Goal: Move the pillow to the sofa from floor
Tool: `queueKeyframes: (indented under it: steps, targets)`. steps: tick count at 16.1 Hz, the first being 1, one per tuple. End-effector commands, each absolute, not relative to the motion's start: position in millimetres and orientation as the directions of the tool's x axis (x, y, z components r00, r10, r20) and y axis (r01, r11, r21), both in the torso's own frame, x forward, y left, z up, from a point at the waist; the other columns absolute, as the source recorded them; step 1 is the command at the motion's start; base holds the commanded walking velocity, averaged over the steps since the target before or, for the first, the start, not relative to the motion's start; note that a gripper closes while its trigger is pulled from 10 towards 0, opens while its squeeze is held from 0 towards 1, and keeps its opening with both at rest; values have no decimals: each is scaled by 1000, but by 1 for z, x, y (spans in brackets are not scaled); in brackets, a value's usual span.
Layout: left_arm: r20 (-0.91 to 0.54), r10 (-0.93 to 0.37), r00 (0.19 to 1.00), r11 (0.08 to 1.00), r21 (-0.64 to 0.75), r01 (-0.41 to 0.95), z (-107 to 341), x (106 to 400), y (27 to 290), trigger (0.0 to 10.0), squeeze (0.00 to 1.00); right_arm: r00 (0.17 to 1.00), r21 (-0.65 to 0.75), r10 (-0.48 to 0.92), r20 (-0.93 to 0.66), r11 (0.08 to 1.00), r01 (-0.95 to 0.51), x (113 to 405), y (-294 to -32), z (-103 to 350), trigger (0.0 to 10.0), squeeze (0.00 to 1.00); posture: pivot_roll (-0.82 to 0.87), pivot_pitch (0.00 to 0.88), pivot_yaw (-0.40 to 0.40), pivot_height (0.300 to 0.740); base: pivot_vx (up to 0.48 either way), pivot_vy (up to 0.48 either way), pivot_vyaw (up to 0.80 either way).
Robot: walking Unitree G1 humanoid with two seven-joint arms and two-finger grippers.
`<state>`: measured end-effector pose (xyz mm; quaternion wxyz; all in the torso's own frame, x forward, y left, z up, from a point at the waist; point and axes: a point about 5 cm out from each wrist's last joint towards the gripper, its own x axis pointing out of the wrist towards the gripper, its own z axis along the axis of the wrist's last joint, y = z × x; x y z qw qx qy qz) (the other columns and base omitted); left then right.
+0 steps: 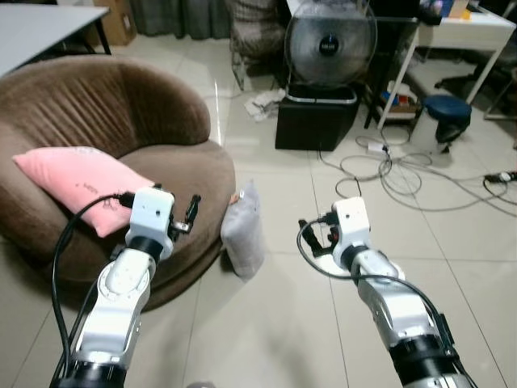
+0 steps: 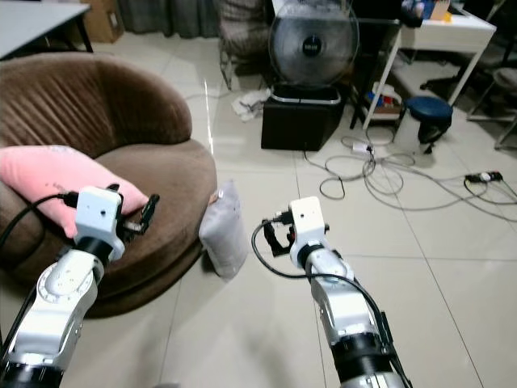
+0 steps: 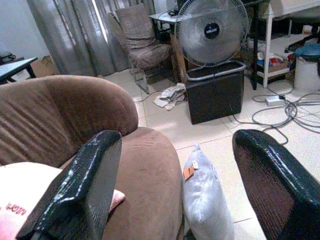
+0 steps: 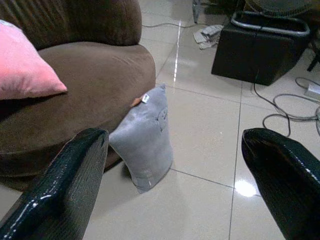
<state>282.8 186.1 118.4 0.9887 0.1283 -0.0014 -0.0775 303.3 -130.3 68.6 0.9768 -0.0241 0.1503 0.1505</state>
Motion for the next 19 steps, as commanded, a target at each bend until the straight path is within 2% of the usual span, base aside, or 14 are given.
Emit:
queueKeyframes:
  steps: [1, 4, 8, 11, 14, 19]
  targets:
    - [2, -169, 986, 945, 285, 161, 126, 287, 182, 10000, 0, 917, -7, 270, -293, 959, -284, 308, -133, 71, 10000, 0, 154, 0, -26, 740, 326, 0, 0]
    - [-1, -185, 983, 937, 303, 176, 127, 289, 180, 10000, 0, 921, -47, 260, -290, 957, -285, 314, -134, 70, 10000, 0, 177, 0, -52, 740, 347, 0, 0]
    - [-5, -154, 988, 947, 285, 149, 124, 285, 185, 10000, 0, 919, -4, 297, -260, 951, -308, 319, -130, 76, 10000, 0, 190, 0, -67, 740, 388, 0, 0]
    - [-4, -132, 991, 954, 272, 128, 123, 287, 188, 10000, 0, 920, 42, 290, -264, 956, -289, 315, -128, 72, 10000, 0, 178, 0, -60, 740, 410, 0, 0]
    - [-6, -135, 991, 954, 270, 131, 123, 289, 189, 10000, 0, 925, 47, 277, -259, 961, -274, 314, -132, 71, 10000, 0, 153, 0, -35, 740, 414, 0, -785]
    - [-17, -164, 986, 946, 280, 162, 123, 294, 188, 10000, 0, 938, 32, 237, -255, 971, -236, 308, -138, 69, 10000, 0, 123, 0, -5, 740, 418, 0, 0]
